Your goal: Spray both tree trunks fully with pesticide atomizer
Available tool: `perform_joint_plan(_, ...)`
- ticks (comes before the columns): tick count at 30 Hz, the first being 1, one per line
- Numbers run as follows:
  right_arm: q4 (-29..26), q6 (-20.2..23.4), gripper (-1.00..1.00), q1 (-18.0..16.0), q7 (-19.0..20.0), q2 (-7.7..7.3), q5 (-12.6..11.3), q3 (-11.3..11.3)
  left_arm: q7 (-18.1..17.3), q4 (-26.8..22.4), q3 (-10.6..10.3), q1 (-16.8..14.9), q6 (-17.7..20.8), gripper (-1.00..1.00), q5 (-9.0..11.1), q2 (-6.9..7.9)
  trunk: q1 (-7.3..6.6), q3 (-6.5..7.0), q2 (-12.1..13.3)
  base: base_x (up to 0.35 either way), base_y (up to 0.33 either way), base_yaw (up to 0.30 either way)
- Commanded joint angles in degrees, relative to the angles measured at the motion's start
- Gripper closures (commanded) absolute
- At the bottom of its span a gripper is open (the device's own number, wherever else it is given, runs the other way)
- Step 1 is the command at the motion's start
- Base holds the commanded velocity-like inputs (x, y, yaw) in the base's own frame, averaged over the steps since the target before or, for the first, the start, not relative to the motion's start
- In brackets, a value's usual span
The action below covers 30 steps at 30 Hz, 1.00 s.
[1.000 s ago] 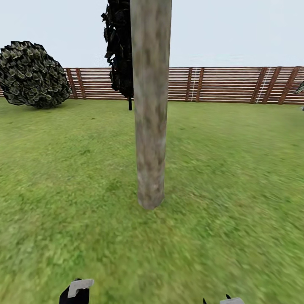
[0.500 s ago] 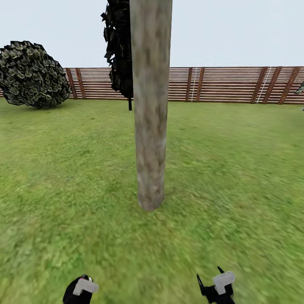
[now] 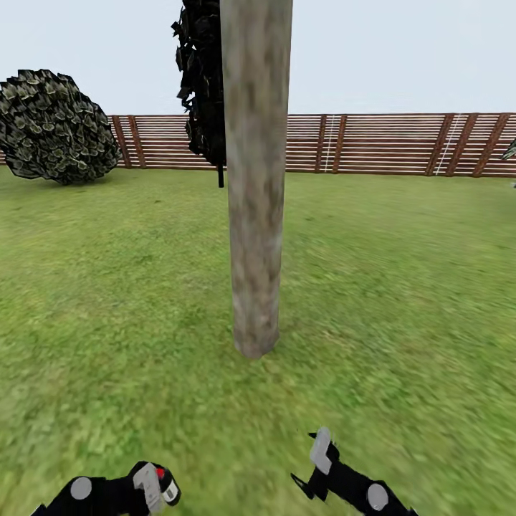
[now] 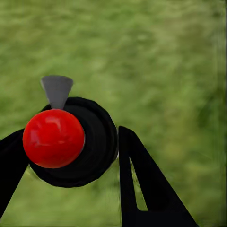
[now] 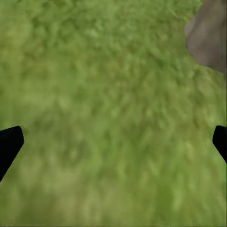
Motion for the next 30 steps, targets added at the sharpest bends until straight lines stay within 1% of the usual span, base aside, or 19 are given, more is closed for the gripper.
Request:
perform_joint_plan(1, 0.0, 2.4, -1.00, -2.7, 6.0, 1.81, 0.4, 0.0, -6.7, 0.0, -0.1, -2.5, 0.0, 1.00, -0.8, 0.49, 0.00, -0.01, 0.0, 0.000, 0.000, 0.000)
perform_joint_plan(2, 0.0, 3.6, -1.00, -3.7, 7.7, 2.55, 0.8, 0.0, -9.0, 0.0, -0.1, -3.5, 0.0, 1.00, -1.1, 0.58, 0.00, -0.01, 0.0, 0.000, 0.000, 0.000)
perform_joint_plan(3, 0.0, 5.5, -1.00, -4.9, 9.8, 3.47, 1.8, 0.0, -11.9, 0.0, -0.1, -5.1, 0.1, 1.00, -1.7, 0.66, 0.00, -0.01, 0.0, 0.000, 0.000, 0.000)
perform_joint_plan(4, 0.0, 8.4, -1.00, -6.7, 13.3, 4.73, 3.7, 0.0, -15.2, 0.0, -0.1, -7.6, 2.4, 1.00, -4.5, 0.55, 0.00, -0.01, 0.0, 0.000, 0.000, 0.000)
perform_joint_plan(5, 0.0, 8.9, -1.00, -7.2, 14.6, 5.06, 4.2, 0.0, -15.9, 0.0, -0.1, -8.2, 3.8, 1.00, -5.9, 0.43, 0.00, -0.01, 0.0, 0.000, 0.000, 0.000)
perform_joint_plan(6, 0.0, 9.4, -1.00, -7.6, 15.9, 5.42, 4.5, 0.0, -16.5, 0.0, -0.1, -8.7, 5.4, 1.00, -7.7, 0.15, 0.00, -0.01, 0.0, 0.000, 0.000, 0.000)
perform_joint_plan(7, 0.0, 9.6, -1.00, -7.7, 16.4, 5.57, 4.7, 0.0, -16.7, 0.0, -0.1, -9.0, 6.1, 1.00, -8.6, -0.03, 0.00, -0.01, 0.0, 0.000, 0.000, 0.000)
perform_joint_plan(8, 0.0, 9.7, -1.00, -7.8, 16.5, 5.62, 4.7, 0.0, -16.8, -0.1, -0.1, -9.0, 6.3, 1.00, -9.1, -0.11, 0.00, -0.01, 0.0, 0.000, 0.000, 0.000)
perform_joint_plan(9, 0.1, 9.8, -1.00, -7.9, 16.9, 5.76, 4.8, 0.0, -17.0, -0.1, -0.1, -9.2, 6.8, 1.00, -10.3, -0.25, 0.00, -0.01, 0.0, 0.000, 0.000, 0.000)
perform_joint_plan(11, 0.1, 9.9, -1.00, -8.0, 17.1, 5.85, 4.9, 0.1, -17.1, -0.1, -0.1, -9.3, 7.2, 1.00, -11.4, -0.40, 0.00, -0.01, 0.0, 0.000, 0.000, 0.000)
perform_joint_plan(14, 0.2, 9.9, -1.00, -8.0, 17.5, 5.90, 5.1, 0.2, -17.1, -0.3, -0.1, -9.4, 7.3, 1.00, -12.0, -0.60, 0.00, -0.01, 0.0, 0.000, 0.000, 0.000)
perform_joint_plan(15, 0.1, 10.0, -1.00, -8.0, 18.2, 6.78, 5.2, 3.7, -17.2, -2.3, -0.1, -9.5, 7.3, 1.00, -12.2, -0.64, 0.00, -0.01, 0.0, 0.000, 0.000, 0.000)
perform_joint_plan(16, 0.0, 10.0, 1.00, -8.0, 18.3, 7.09, 5.2, 5.1, -17.2, -2.6, -0.1, -9.5, 7.3, 1.00, -12.2, -0.97, 0.00, -0.01, 0.0, 0.000, 0.000, 0.000)
perform_joint_plan(18, 0.0, 10.0, 1.00, -8.0, 18.3, 7.25, 5.2, 5.8, -17.2, -2.7, -0.3, -9.5, 7.3, 1.00, -12.3, -1.47, 0.00, -0.01, 0.0, 0.000, 0.000, 0.000)
perform_joint_plan(19, 0.0, 10.0, 1.00, -8.0, 18.3, 7.33, 5.2, 6.2, -17.2, -2.8, -0.9, -9.6, 7.3, 1.00, -12.3, -1.85, 0.00, -0.01, 0.0, 0.000, 0.000, 0.000)
perform_joint_plan(20, 0.0, 10.0, 1.00, -8.0, 18.3, 7.34, 5.2, 6.3, -17.2, -2.8, -1.2, -9.6, 7.3, 1.00, -12.3, -1.93, 0.00, -0.01, 0.0, 0.000, 0.000, 0.000)
perform_joint_plan(24, 0.0, 10.0, 1.00, -8.0, 18.4, 7.40, 5.2, 6.6, -17.2, -2.9, -3.5, -9.6, 7.4, 1.00, -12.2, -2.36, 0.00, -0.01, 0.0, 0.000, 0.000, 0.000)
perform_joint_plan(29, 0.0, 10.0, 1.00, -8.0, 18.4, 7.49, 5.2, 6.7, -17.2, -2.9, -4.3, -9.6, 7.4, 1.00, -12.3, -3.74, 0.00, -0.01, 0.0, 0.000, 0.000, 0.000)
perform_joint_plan(30, -0.1, 10.0, 1.00, -8.0, 18.4, 7.54, 5.2, 6.7, -17.2, -2.9, -4.5, -9.6, 7.4, 1.00, -12.4, -4.37, 0.00, -0.01, 0.0, 0.000, 0.000, 0.000)
